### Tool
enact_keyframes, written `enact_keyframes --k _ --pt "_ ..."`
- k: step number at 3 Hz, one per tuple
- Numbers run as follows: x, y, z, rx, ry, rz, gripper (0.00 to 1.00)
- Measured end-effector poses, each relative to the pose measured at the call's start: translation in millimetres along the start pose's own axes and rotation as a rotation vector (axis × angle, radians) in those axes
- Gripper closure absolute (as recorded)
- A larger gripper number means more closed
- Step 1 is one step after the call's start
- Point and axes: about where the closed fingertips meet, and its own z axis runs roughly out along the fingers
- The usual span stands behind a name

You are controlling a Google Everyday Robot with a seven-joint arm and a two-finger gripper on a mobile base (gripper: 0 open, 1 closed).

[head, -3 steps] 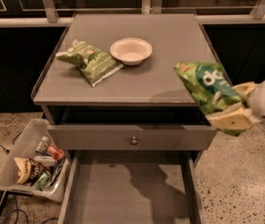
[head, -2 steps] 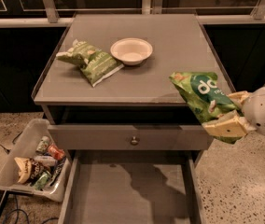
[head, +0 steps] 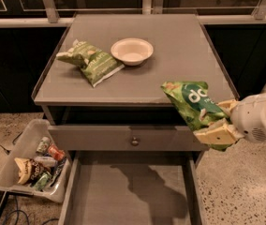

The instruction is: Place green rice chip bag into middle drawer

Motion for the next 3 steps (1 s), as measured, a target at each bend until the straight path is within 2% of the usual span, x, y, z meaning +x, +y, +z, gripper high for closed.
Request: enact_keyframes --k 1,2,3 --pt "13 31 35 -0.059 0.025 0.019 1.0" --pt "34 60 72 -0.095 0.062 0.039 1.0" --pt "58 78 107 -0.096 0.083 0.046 1.0"
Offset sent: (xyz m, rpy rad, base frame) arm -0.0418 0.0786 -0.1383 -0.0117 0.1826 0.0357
